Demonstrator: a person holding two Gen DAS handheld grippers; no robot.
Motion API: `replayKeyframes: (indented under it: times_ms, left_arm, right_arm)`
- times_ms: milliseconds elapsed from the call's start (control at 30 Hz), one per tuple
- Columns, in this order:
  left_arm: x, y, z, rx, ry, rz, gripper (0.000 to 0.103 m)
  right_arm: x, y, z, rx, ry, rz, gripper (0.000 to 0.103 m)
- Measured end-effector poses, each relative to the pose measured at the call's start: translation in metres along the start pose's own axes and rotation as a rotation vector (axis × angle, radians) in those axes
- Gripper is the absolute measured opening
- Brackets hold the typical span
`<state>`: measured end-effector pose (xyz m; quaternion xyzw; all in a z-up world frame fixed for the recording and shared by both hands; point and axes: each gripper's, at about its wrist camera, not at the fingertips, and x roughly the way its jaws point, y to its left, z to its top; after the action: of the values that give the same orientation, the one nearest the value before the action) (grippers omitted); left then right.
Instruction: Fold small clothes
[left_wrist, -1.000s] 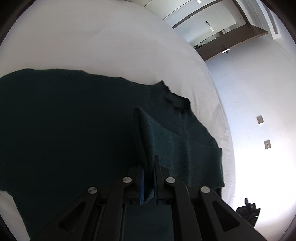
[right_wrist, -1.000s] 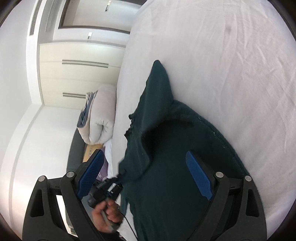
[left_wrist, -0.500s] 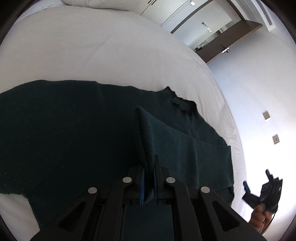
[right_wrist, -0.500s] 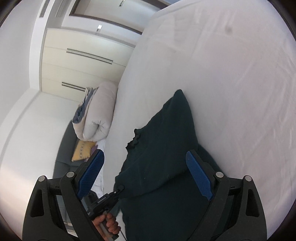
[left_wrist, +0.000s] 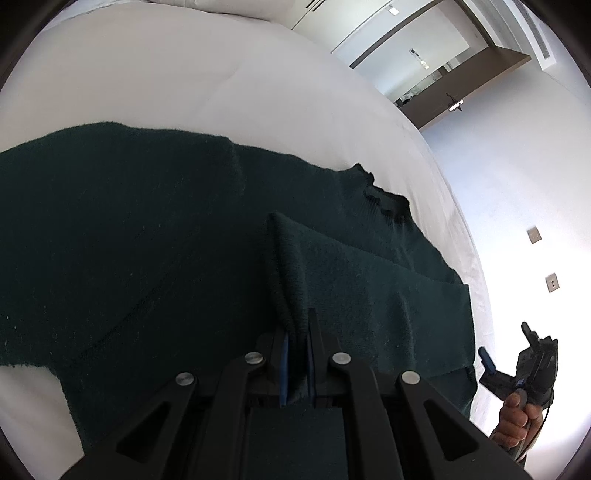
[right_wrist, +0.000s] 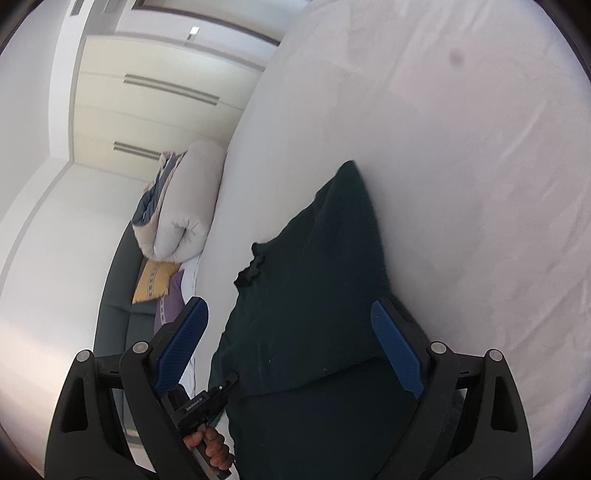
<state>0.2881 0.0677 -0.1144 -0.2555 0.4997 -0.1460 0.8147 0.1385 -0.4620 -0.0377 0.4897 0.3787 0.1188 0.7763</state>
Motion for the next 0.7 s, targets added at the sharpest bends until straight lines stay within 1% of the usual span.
replayKeyframes:
  times_ms: [133,200,233,367,500,567,700]
  left_arm:
    - [0.002,0.007,0.0,-0.028,0.003,-0.019,0.008]
    - [0.001,0.006,0.002,-0.021,-0.001,-0.015,0.008]
    - [0.002,0.006,0.003,-0.017,-0.003,-0.014,0.008]
    - [0.001,0.013,0.004,-0.028,-0.003,-0.032,0.008]
    - [0.0,0.013,0.005,-0.02,-0.019,-0.04,0.008]
    - [0.0,0.015,0.005,-0.018,-0.02,-0.044,0.008]
    - [-0.003,0.022,0.001,-0.023,-0.03,-0.07,0.01]
  right_arm:
    - [0.029,-0.002,0.004,-0.022,0.079,0.013,0.09]
    - [0.044,-0.007,0.01,-0.015,0.106,0.004,0.09]
    - [0.048,-0.009,0.011,-0.012,0.107,0.002,0.09]
    - [0.07,-0.013,0.031,0.007,0.118,0.039,0.09]
    - [0.086,-0.015,0.055,0.04,0.081,0.052,0.09]
    - [0.096,-0.017,0.065,0.06,0.078,0.062,0.09]
    - [0.103,-0.017,0.077,0.075,0.063,0.086,0.09]
